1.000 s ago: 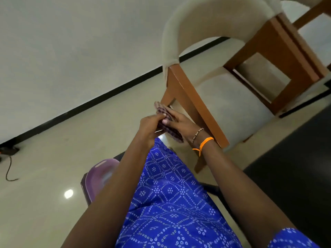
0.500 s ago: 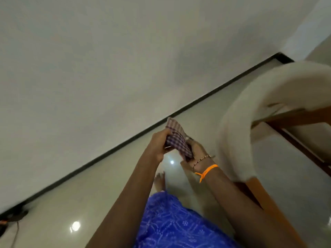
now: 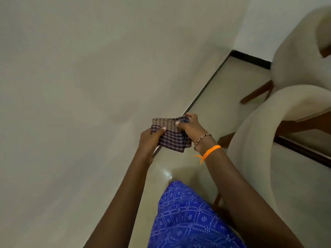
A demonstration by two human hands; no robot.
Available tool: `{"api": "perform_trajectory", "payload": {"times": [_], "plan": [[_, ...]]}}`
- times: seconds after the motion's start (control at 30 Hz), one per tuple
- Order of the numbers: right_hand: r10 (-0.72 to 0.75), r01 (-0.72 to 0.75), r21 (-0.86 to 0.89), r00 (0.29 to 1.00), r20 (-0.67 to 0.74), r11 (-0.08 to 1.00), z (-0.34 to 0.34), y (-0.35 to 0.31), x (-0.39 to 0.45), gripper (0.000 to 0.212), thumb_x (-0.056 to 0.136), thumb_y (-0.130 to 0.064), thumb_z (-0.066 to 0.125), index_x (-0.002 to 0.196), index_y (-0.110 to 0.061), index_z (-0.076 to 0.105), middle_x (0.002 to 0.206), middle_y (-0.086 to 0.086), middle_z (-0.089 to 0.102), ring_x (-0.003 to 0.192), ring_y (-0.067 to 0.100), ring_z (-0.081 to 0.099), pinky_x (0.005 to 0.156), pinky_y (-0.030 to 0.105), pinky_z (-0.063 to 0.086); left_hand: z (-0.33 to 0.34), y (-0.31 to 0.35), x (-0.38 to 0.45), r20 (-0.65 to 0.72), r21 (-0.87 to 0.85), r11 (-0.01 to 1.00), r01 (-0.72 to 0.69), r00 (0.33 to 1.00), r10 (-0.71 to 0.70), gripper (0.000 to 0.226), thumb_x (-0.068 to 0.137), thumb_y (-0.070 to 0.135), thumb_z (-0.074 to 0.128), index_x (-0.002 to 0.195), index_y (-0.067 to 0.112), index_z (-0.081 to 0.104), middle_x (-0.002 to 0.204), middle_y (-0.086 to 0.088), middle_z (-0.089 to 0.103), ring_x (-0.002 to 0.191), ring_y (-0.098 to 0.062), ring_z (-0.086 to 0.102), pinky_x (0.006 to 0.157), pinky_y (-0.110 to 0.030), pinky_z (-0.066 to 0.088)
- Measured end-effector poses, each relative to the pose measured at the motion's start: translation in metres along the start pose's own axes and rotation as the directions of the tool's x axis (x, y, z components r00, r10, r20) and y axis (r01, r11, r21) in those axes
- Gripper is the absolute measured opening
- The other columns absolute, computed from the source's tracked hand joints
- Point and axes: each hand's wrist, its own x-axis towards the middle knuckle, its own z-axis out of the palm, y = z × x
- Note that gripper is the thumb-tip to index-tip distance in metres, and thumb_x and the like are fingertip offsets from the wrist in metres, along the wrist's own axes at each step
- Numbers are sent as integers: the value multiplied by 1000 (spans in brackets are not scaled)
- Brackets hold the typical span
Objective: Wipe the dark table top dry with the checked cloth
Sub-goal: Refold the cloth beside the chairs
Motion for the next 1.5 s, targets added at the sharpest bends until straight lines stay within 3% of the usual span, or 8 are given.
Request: {"api": "perform_trajectory", "payload": {"times": [0.07, 0.2, 0.43, 0.77, 0.93, 1.17, 1.3, 1.5], "plan": [[17, -17, -28, 1000, -10, 999, -20, -23, 29, 59, 93, -14, 53, 141, -15, 19, 139, 13, 40, 101, 21, 46, 67, 23, 45, 24, 16, 37, 54, 50, 999, -17, 998, 15, 11, 84, 12, 62, 76, 20, 65, 75, 5, 67, 55, 2, 65, 47, -10, 48], [-37, 50, 70, 985, -171, 996, -62, -65, 87, 65, 95, -18, 51, 145, -25, 11, 146, 16, 31, 124, 31, 43, 101, 38, 41, 89, 56, 109, 153, 161, 986, -48, 988, 24, 6, 85, 11, 61, 81, 14, 66, 73, 3, 67, 57, -4, 65, 46, -11, 48], [-147, 122, -86, 897, -417, 989, -151, -134, 184, 28, 92, -1, 46, 115, -2, 61, 129, 21, 53, 122, 30, 48, 94, 23, 40, 222, 135, 214, 366, 299, 936, -187, 928, 69, 12, 86, 11, 57, 93, 16, 65, 83, -3, 68, 74, -16, 64, 67, -26, 52], [-254, 133, -250, 793, -553, 959, -285, -223, 356, 36, 90, 5, 42, 121, -2, 59, 132, 17, 55, 124, 29, 49, 101, 27, 36, 397, 211, 376, 451, 301, 942, -146, 893, -5, 22, 84, 6, 51, 99, 18, 60, 81, 3, 65, 75, -12, 61, 63, -23, 50], [-205, 42, -276, 779, -592, 960, -360, -297, 456, 44, 90, 3, 40, 129, -10, 54, 137, 18, 44, 126, 31, 44, 103, 26, 32, 510, 292, 473, 495, 382, 902, -200, 869, -17, 15, 82, 7, 55, 82, 21, 60, 76, 3, 63, 69, -10, 60, 54, -19, 46], [-161, -32, -267, 725, -670, 963, -483, -364, 540, 46, 93, -3, 43, 137, -16, 44, 144, 16, 35, 128, 33, 41, 105, 32, 33, 668, 367, 549, 658, 464, 817, -343, 751, -58, 6, 86, 20, 59, 81, 19, 62, 82, -3, 66, 76, -17, 63, 69, -27, 50], [-69, -72, -158, 672, -737, 985, -579, -383, 587, 47, 91, -3, 42, 137, -14, 45, 146, 16, 36, 132, 32, 38, 108, 32, 32, 772, 383, 583, 763, 522, 710, -472, 631, -141, 9, 88, 23, 57, 93, 17, 62, 85, 1, 65, 78, -13, 62, 63, -25, 47], [25, 5, 35, 609, -793, 999, -740, -411, 621, 45, 89, 3, 39, 131, -6, 53, 144, 13, 45, 131, 30, 41, 108, 32, 34, 952, 411, 602, 855, 504, 558, -659, 472, -215, 13, 89, 25, 56, 77, 25, 60, 82, 2, 65, 77, -11, 61, 65, -26, 49]]}}
